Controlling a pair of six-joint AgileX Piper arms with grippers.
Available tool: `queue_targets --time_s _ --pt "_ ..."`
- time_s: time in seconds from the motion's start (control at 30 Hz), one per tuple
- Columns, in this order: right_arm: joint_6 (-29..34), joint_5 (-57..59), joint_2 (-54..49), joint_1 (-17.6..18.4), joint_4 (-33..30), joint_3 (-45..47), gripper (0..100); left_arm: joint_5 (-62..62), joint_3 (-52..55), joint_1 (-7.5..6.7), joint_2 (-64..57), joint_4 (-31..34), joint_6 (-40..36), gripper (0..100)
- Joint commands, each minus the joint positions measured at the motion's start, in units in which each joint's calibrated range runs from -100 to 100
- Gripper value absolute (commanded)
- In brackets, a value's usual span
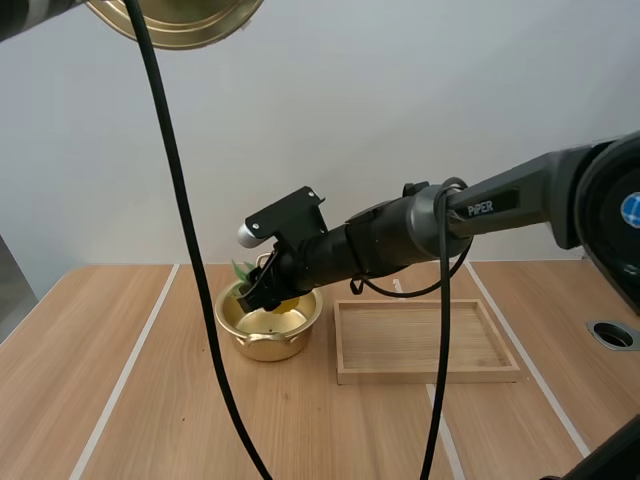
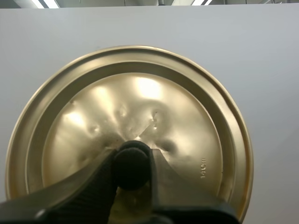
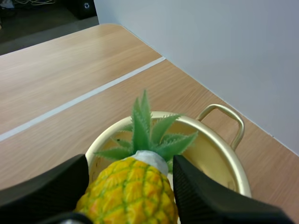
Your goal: Open the pot, put the pineapple inside, and close it
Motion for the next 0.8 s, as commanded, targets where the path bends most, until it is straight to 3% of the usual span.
queue_targets --time_s 0.0,0.77 --pt "-0.92 -0.32 0.90 0.06 2.61 -0.33 0 -1.35 -0.24 0.07 -0.40 -0.61 -0.49 0" --pt "-0.92 -2.55 9.19 0.06 15.57 -0.71 0 -1.35 -0.24 0.07 -0.40 -0.61 -0.49 0"
